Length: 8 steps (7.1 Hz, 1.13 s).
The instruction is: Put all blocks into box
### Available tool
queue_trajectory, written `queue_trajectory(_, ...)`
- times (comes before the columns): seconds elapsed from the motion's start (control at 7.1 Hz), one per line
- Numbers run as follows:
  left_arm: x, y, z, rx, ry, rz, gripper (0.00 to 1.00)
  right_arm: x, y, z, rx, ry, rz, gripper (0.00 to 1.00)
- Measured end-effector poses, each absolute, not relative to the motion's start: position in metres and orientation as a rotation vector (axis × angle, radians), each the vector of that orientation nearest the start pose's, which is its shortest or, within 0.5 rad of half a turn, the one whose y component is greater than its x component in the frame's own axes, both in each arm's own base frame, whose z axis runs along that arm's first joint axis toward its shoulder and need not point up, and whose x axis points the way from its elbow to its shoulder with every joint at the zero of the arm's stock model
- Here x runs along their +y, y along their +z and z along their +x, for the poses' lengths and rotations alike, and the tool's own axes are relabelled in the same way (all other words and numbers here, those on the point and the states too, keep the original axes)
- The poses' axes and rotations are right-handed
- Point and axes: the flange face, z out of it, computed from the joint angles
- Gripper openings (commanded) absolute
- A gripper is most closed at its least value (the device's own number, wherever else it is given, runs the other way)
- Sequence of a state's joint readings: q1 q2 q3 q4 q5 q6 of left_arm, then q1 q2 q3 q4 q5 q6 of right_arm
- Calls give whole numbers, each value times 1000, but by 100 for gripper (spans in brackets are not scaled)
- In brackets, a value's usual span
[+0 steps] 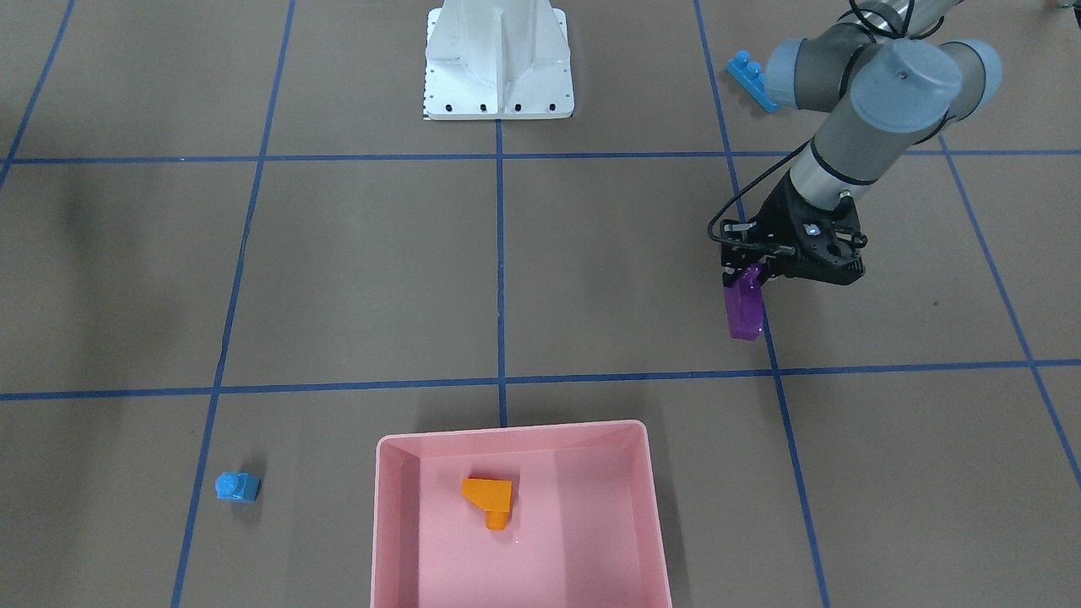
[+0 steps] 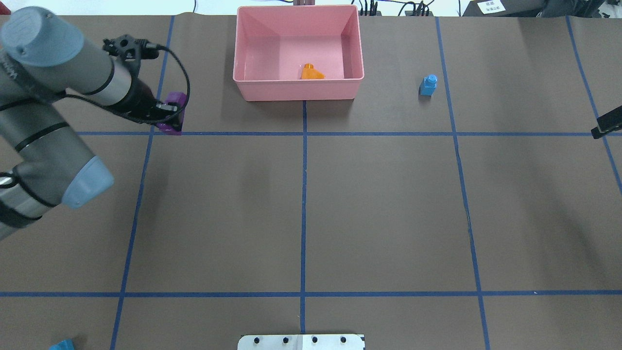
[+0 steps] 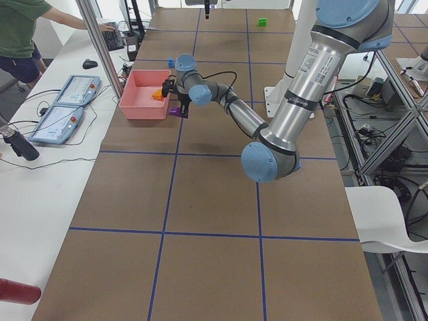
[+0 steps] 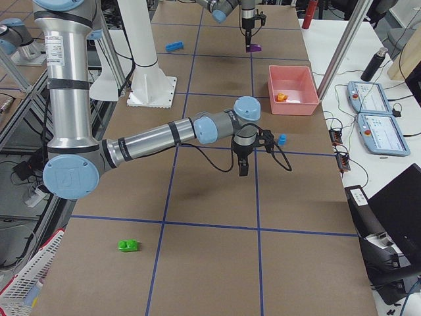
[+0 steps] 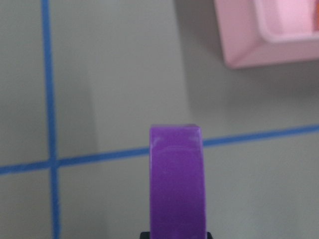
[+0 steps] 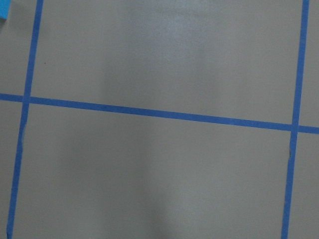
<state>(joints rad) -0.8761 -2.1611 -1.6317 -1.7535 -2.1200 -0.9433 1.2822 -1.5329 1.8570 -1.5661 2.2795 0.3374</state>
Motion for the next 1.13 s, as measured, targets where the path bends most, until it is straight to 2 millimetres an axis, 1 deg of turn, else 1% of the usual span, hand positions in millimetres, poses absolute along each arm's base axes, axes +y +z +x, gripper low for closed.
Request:
queue_trajectory(0.14,-609,231,388,939,-35,170,0,-518,498,-84,-766,-75,87,100)
queue_trajectory(0.28,-644,206,399,929,-67,164,0,-528,494,-89,-768,-80,91,100)
queue_trajectory(0.42,-675,186,409,914,-99,150,0,-536,491,-93,-769,-85,94,100)
queue_trajectory(0.56,-701,170,420,892,-128,137,0,-541,490,-97,-769,-89,94,100)
queue_trajectory(0.7,-724,159,433,856,-153,133,0,-543,488,-99,-770,-93,96,100)
queue_trajectory(0.85,-745,152,452,819,-168,133,0,-544,486,-101,-771,-96,97,100)
queue_trajectory(0.99,-755,153,470,803,-166,132,0,-544,486,-103,-772,-98,96,100)
queue_trajectory(1.13,-758,158,483,797,-158,132,35,-544,486,-104,-772,-100,96,100)
